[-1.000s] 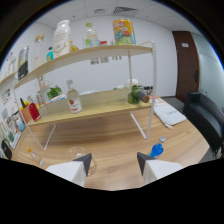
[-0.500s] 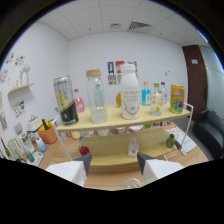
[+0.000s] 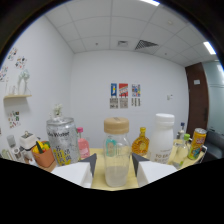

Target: Make me a cup of Mount Fuji.

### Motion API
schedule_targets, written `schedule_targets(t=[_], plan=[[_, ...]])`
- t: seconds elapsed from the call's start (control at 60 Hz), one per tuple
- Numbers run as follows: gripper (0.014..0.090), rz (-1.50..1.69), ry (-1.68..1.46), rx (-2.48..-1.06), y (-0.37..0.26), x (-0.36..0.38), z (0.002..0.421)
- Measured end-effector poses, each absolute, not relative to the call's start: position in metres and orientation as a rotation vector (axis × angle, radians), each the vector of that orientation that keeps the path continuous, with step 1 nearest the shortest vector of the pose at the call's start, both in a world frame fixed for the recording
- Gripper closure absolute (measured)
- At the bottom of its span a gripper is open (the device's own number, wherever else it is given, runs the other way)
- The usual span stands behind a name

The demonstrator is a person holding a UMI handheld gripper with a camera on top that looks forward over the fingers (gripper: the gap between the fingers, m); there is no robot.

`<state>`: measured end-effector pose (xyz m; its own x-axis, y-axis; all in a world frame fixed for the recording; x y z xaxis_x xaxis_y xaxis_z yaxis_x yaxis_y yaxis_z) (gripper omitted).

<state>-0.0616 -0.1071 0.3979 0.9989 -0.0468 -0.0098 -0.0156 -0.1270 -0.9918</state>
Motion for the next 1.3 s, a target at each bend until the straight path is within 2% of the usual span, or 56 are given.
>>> schedule_targets(t=[0.067, 0.133, 0.383, 0.55, 0.65, 0.75, 1.067, 1.183, 1.3], plan=[[0.0546, -0.057, 0.060, -1.717, -0.101, -0.062, 0.397], [0.0605, -0.071, 0.074, -1.725, -0.099, -0.059, 0.394], [0.0635, -0.050, 0.037, -1.706, -0.112, -0.069, 0.405], [0.0644, -0.026, 0.027, -1.632, -0.152, -0.072, 0.430], [0.0643, 0.026, 0.037, -1.613, -0.180, -0.074, 0.423], [0.0645, 0.044, 0.048, -1.653, -0.200, -0.073, 0.381], [0.0645, 0.044, 0.107, -1.878, -0.228, -0.071, 0.182], [0.0644, 0.133, 0.165, -1.914, -0.230, -0.075, 0.140], [0.0643, 0.391, 0.399, -1.918, -0.226, -0.080, 0.121]])
